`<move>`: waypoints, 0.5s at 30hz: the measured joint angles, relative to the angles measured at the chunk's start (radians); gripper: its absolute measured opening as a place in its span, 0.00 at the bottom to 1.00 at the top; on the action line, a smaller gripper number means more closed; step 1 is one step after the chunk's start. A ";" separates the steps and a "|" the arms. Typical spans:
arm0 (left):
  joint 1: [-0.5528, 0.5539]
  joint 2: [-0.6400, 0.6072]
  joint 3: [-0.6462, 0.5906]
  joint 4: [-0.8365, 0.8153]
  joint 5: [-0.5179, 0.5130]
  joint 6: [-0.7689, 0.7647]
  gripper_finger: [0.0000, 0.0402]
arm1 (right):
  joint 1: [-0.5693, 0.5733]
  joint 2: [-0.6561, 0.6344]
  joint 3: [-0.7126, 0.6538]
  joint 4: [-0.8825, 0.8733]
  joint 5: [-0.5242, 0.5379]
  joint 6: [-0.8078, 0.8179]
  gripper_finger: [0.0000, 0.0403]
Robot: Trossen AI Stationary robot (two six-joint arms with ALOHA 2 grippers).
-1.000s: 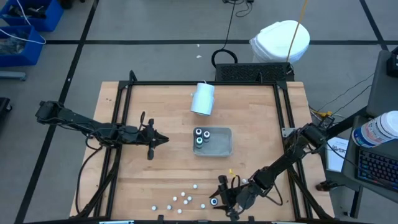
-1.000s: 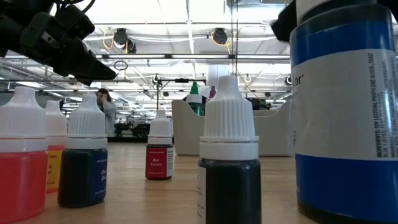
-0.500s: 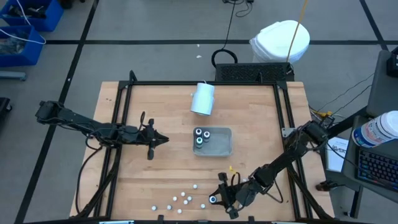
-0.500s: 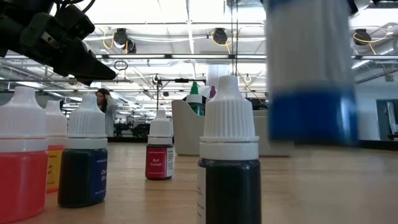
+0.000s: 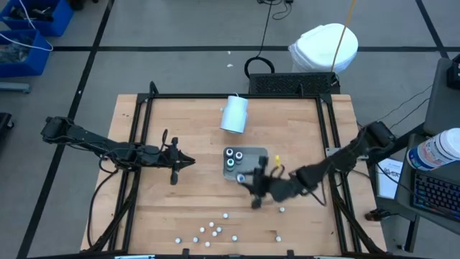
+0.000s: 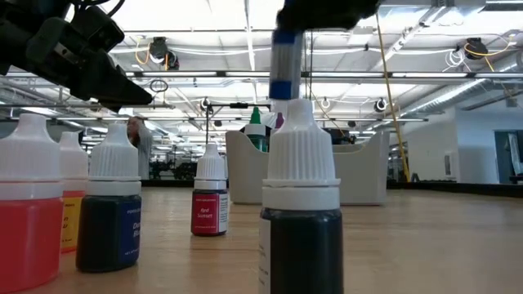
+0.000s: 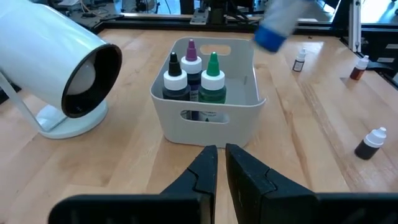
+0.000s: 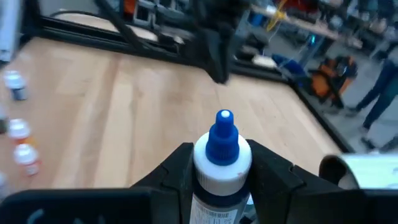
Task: Pick & Place food coloring
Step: Put the large blue food coloring bottle into the gray bin
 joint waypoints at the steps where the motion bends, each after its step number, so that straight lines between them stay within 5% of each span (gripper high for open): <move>1: 0.000 0.000 0.000 0.000 0.000 0.007 0.10 | -0.026 0.002 -0.007 0.008 -0.030 0.008 0.27; 15: 0.000 0.000 0.000 -0.014 -0.001 0.013 0.10 | -0.167 0.013 -0.204 0.239 -0.197 0.088 0.27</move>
